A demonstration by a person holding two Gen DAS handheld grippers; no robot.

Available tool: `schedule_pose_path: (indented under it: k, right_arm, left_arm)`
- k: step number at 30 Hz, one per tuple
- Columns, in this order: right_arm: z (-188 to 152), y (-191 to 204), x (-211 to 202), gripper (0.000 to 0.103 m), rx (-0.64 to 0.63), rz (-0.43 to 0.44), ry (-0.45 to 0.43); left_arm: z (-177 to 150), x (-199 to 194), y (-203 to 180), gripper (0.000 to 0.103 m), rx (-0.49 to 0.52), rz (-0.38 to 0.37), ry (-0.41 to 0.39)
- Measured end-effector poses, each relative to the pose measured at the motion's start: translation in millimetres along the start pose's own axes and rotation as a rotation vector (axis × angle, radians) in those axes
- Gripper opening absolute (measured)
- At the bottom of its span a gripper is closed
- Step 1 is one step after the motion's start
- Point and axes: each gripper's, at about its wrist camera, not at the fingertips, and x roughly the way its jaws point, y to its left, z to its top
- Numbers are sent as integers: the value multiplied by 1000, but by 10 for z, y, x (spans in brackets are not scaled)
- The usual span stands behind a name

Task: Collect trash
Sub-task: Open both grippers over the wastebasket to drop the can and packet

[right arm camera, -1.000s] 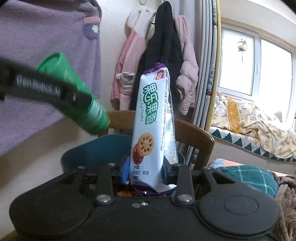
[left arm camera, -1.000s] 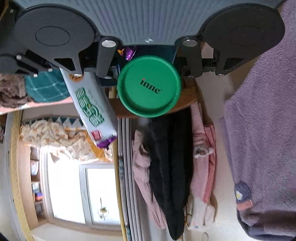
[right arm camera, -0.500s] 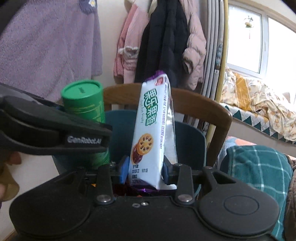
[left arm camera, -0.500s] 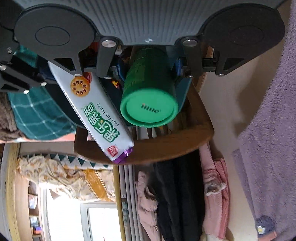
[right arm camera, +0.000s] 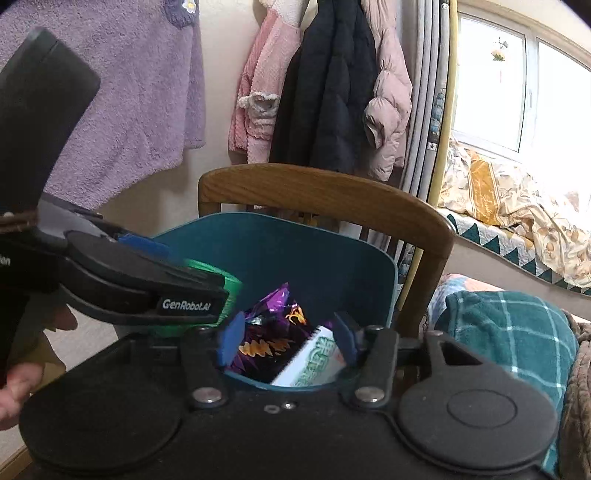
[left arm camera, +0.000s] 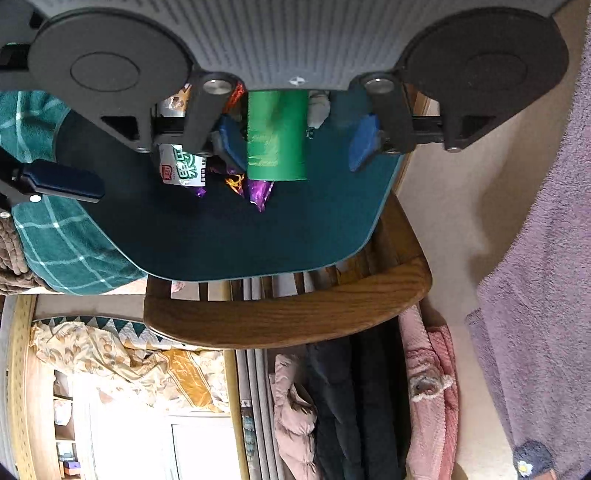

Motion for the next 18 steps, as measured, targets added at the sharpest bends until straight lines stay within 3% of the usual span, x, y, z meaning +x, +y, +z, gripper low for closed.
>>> schedule_pose_path:
  k: [7,18]
  right_arm:
    - [26,-25,-157,62,3,2,-29]
    - [129,-89,-582,73,4,27,-78]
  left_arm:
    - [25,-233,42,75,8,14,-50]
    - [3,-654,60,76,37,0,-79]
